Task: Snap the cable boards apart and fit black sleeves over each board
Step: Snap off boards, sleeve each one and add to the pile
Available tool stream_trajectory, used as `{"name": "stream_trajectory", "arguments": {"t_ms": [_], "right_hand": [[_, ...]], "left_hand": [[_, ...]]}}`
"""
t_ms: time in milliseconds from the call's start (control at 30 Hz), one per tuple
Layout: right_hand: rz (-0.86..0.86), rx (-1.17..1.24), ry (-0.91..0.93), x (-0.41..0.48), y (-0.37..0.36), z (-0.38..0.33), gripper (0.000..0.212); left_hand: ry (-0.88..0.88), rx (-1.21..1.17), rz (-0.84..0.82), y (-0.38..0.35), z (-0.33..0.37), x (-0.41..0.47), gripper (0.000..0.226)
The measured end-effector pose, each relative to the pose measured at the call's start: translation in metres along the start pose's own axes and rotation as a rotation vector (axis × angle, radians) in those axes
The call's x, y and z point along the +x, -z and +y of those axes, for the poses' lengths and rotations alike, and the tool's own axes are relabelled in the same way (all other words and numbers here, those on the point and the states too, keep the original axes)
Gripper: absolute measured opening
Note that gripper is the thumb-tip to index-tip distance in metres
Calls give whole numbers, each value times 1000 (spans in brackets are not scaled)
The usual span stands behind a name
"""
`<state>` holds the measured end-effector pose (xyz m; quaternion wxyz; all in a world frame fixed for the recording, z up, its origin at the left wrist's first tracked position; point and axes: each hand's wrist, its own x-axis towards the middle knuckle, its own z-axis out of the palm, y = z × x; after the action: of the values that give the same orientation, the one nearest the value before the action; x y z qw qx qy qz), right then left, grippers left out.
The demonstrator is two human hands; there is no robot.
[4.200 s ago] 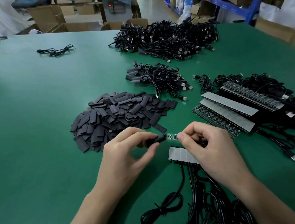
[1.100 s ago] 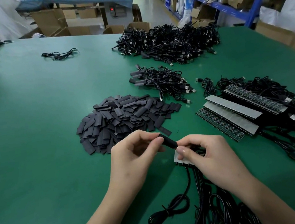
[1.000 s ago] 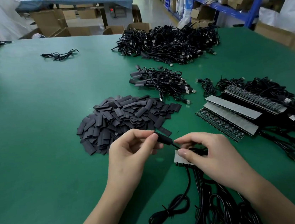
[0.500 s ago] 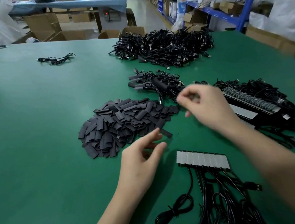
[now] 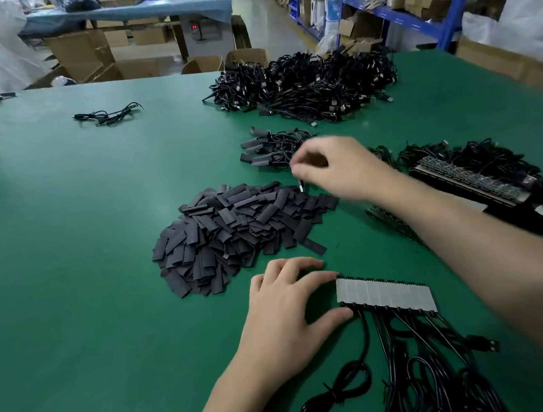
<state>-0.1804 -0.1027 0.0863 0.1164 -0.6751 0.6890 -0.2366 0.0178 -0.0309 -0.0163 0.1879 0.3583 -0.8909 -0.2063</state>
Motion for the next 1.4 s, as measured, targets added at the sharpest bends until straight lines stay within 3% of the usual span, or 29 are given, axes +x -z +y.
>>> {"name": "stream_trajectory", "arguments": {"t_ms": [200,333,467,633,800,1200,1400], "right_hand": [[-402,195,-142,-125,-3,29,21],[-298,223,-129,-148,-8,29,11],[-173,162,-91,-149,-13,17,4],[-137,202,-66,-151,-26,7,11],[-78,256,-107,-156,-36,8,10],[-121,446,-101,-158,-29,5,15],[-110,510,-105,-157,-28,7,10]], "left_hand": [[18,-367,35,9,2,0,48],[51,-655,-34,11,5,-3,42],[144,-963,5,14,9,-2,17],[203,-981,67,12,9,0,9],[170,-841,65,7,11,-1,21],[179,-1085,-2,12,11,-2,24],[185,-1067,28,13,12,0,26]]}}
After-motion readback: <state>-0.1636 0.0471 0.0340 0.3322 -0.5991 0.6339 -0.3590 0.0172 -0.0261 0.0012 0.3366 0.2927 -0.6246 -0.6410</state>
